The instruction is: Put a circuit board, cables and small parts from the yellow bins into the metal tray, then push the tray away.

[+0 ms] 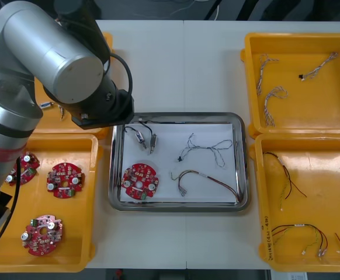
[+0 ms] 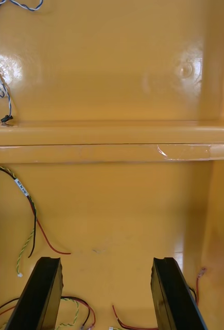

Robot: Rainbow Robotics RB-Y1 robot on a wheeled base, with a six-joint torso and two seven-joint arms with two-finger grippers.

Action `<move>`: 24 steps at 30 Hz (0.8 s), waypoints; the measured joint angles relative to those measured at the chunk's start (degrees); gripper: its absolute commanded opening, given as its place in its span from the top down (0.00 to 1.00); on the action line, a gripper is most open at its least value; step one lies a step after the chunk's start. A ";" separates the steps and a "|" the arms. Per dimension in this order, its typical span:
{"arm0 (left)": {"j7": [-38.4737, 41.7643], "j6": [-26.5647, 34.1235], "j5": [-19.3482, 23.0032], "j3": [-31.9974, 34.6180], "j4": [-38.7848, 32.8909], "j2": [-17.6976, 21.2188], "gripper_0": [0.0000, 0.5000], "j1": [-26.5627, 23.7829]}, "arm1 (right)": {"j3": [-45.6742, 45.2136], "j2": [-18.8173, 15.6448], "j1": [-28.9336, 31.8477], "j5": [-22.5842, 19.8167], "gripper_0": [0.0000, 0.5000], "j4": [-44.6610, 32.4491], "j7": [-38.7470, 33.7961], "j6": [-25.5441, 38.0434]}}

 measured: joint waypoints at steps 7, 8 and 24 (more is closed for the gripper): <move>-0.42 0.02 2.84 3.45 -0.34 4.76 0.00 0.02 | 0.09 -0.04 -0.35 -1.33 0.00 0.00 0.00 0.00; -0.53 0.02 3.47 4.06 -0.36 5.35 0.00 0.11 | 0.24 -0.09 -0.52 -1.81 0.00 0.00 0.00 0.00; -12.53 0.06 10.74 20.28 -4.17 14.81 0.00 11.45 | 10.11 -3.77 -9.43 -13.51 0.00 -0.02 -0.54 0.00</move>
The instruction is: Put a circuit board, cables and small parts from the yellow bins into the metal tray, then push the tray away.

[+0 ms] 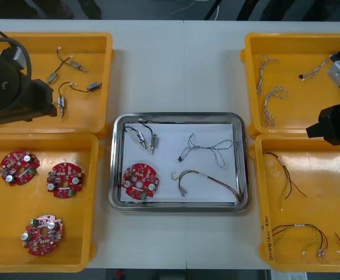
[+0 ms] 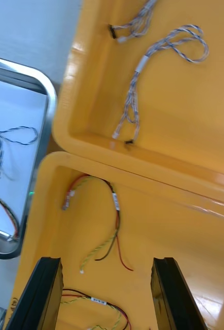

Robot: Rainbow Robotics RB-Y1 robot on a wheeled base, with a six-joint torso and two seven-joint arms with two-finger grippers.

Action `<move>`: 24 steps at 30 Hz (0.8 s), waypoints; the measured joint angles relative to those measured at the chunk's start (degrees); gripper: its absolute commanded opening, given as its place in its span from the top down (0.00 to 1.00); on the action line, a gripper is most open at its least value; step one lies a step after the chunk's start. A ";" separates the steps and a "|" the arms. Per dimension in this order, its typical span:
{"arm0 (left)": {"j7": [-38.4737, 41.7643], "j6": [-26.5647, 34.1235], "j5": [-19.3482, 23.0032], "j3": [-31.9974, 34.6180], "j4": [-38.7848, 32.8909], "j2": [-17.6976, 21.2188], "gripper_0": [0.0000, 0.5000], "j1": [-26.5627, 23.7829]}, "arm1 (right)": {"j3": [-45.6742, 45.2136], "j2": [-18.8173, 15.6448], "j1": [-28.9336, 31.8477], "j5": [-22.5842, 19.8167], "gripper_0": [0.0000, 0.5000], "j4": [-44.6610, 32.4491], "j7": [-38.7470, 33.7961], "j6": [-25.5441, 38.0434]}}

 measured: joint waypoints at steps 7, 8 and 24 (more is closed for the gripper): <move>-3.10 0.01 0.97 4.95 -1.46 2.02 0.00 6.10 | 8.59 -0.03 -5.81 -1.55 0.00 -0.01 -0.02 0.00; -3.10 0.01 0.99 5.43 -1.79 2.10 0.00 6.85 | 10.10 -0.04 -6.56 -1.71 0.00 -0.01 -0.02 0.00; -8.20 0.02 2.05 11.39 -3.23 2.22 0.00 14.96 | 32.55 0.97 -16.57 -1.60 0.00 -0.02 -0.02 0.00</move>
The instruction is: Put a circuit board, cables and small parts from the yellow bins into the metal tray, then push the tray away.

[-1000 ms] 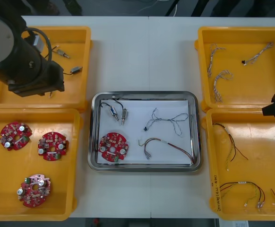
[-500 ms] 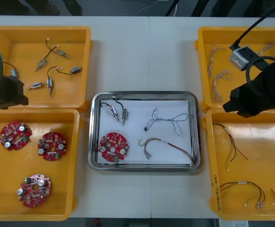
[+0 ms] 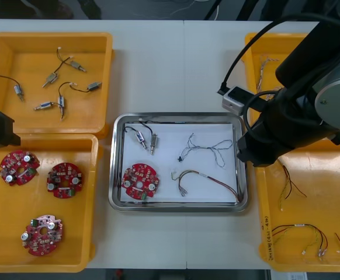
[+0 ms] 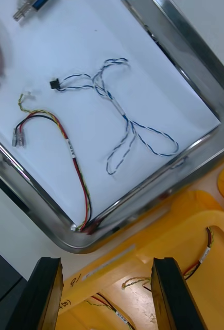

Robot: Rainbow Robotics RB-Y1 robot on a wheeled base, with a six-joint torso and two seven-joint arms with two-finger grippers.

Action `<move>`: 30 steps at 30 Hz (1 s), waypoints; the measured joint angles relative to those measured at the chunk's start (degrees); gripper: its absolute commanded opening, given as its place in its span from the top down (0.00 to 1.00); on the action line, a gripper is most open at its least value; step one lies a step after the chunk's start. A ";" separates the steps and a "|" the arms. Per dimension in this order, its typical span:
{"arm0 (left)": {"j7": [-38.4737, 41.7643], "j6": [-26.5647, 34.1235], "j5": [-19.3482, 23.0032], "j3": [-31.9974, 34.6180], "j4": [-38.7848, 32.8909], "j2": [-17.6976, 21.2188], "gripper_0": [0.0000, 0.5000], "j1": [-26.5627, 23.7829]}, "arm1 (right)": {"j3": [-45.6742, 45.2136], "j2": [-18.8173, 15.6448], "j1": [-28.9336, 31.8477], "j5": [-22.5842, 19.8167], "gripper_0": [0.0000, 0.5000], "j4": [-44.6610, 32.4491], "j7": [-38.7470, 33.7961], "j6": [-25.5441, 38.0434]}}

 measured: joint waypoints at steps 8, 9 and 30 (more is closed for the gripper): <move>-6.70 0.00 1.43 0.61 -0.70 0.70 0.00 2.43 | 9.84 3.87 -3.62 3.37 0.00 0.00 0.02 0.00; -6.70 0.00 1.61 0.61 -0.71 0.71 0.00 2.43 | 10.77 4.33 -3.69 3.87 0.00 0.00 0.02 0.00; -6.70 0.00 2.50 0.61 -1.34 0.75 0.00 2.43 | 28.77 9.63 -3.68 17.34 0.00 0.00 6.13 -4.33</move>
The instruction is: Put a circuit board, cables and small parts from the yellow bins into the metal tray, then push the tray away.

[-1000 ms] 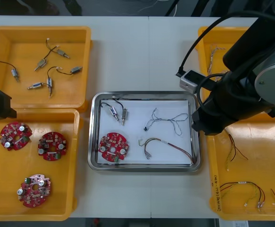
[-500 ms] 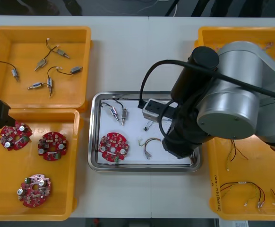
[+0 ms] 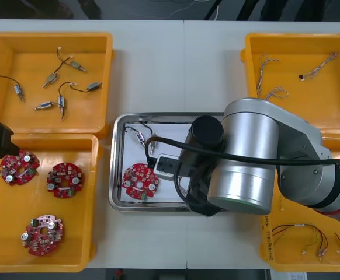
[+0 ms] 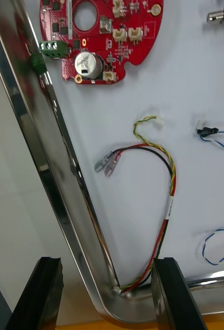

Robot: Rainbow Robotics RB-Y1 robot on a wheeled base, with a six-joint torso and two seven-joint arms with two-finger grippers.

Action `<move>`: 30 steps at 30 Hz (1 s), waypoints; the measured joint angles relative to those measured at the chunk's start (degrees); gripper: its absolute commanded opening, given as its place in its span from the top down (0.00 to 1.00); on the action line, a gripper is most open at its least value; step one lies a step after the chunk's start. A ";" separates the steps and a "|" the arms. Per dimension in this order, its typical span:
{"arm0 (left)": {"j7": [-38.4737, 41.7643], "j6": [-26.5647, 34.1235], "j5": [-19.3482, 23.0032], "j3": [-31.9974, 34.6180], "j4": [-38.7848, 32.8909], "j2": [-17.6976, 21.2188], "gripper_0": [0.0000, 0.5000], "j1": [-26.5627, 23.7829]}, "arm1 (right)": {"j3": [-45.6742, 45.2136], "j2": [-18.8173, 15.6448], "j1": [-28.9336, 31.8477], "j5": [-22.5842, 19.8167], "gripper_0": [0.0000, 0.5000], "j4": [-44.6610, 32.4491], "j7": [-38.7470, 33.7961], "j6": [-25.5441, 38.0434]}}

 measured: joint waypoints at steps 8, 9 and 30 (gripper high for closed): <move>0.00 0.00 0.00 0.00 -0.02 0.00 0.00 0.00 | 0.17 1.82 1.40 2.46 0.00 0.00 10.18 -0.40; 0.00 0.00 0.00 0.00 -0.02 0.00 0.00 0.00 | 0.20 1.87 1.63 2.82 0.00 0.00 10.28 -0.46; 0.00 0.00 0.00 0.00 -0.06 0.02 0.00 0.00 | 9.33 3.69 9.01 16.34 0.00 0.00 15.90 -4.08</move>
